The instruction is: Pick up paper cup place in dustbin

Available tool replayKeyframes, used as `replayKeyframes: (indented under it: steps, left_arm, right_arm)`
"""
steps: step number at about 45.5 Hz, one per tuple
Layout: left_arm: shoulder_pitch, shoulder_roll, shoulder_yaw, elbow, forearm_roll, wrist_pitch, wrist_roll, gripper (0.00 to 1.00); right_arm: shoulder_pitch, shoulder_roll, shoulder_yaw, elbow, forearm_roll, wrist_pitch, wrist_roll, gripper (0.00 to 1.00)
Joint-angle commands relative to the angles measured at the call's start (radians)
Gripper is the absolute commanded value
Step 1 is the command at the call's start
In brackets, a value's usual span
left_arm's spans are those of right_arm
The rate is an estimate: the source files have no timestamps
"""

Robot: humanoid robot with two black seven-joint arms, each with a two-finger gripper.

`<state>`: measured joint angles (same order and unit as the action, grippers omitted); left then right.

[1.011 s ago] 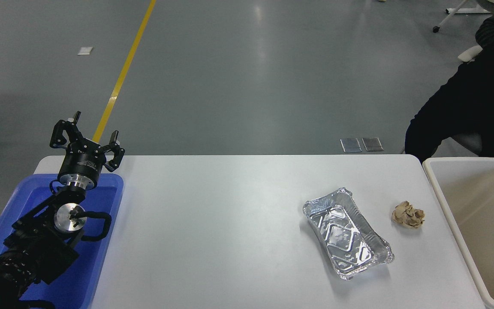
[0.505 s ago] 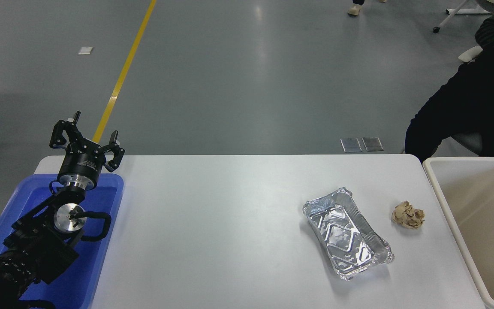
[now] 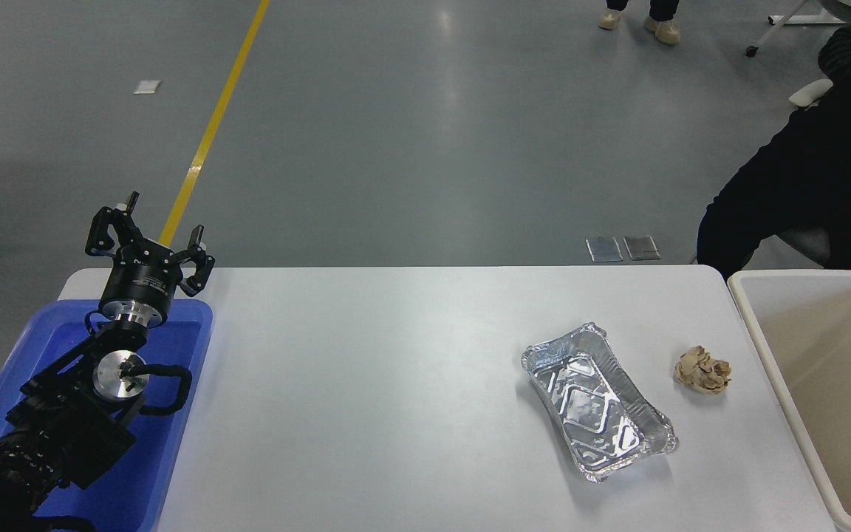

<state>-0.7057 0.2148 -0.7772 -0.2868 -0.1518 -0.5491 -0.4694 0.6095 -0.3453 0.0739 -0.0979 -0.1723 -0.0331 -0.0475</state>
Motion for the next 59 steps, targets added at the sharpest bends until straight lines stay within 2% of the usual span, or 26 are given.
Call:
replayKeyframes:
  steps: [1,12,22,29,32,41,45,52,59]
  left_arm:
    - [0.0,0.0,0.001,0.0,0.001,0.0,0.0,0.99]
    - [0.0,0.0,0.001,0.0,0.001,0.0,0.0,0.99]
    - [0.0,0.0,0.001,0.0,0.001,0.0,0.0,0.99]
    - [0.0,0.0,0.001,0.0,0.0,-0.002,0.0,0.99]
    - [-0.001,0.0,0.001,0.0,0.001,0.0,0.0,0.99]
    - [-0.001,0.0,-0.001,0.0,0.001,-0.002,0.0,0.99]
    - [-0.002,0.0,-0.001,0.0,0.001,-0.002,0.0,0.99]
    - [-0.001,0.0,-0.001,0.0,0.0,-0.002,0.0,0.99]
    - [-0.002,0.0,-0.001,0.0,0.0,-0.002,0.0,0.99]
  right_arm:
    - [0.047,-0.015,-0.019,0.0,-0.001,0.009,0.0,1.0]
    - [0.197,-0.061,-0.152,0.023,-0.018,0.018,-0.002,1.0]
    - [0.447,-0.248,-0.423,0.292,-0.022,0.018,0.0,1.0]
    - [0.683,-0.399,-0.618,0.598,-0.041,0.01,0.003,1.0]
    - [0.789,-0.457,-0.667,0.731,-0.084,0.012,0.003,1.0]
    - [1.015,-0.569,-0.755,1.056,-0.323,0.018,0.001,1.0]
    - [1.108,-0.58,-0.834,1.168,-0.372,0.018,0.001,1.0]
    - [1.337,-0.554,-1.072,1.331,-0.372,0.018,0.003,1.0]
    - [1.544,-0.428,-1.316,1.481,-0.372,0.018,0.024,1.0]
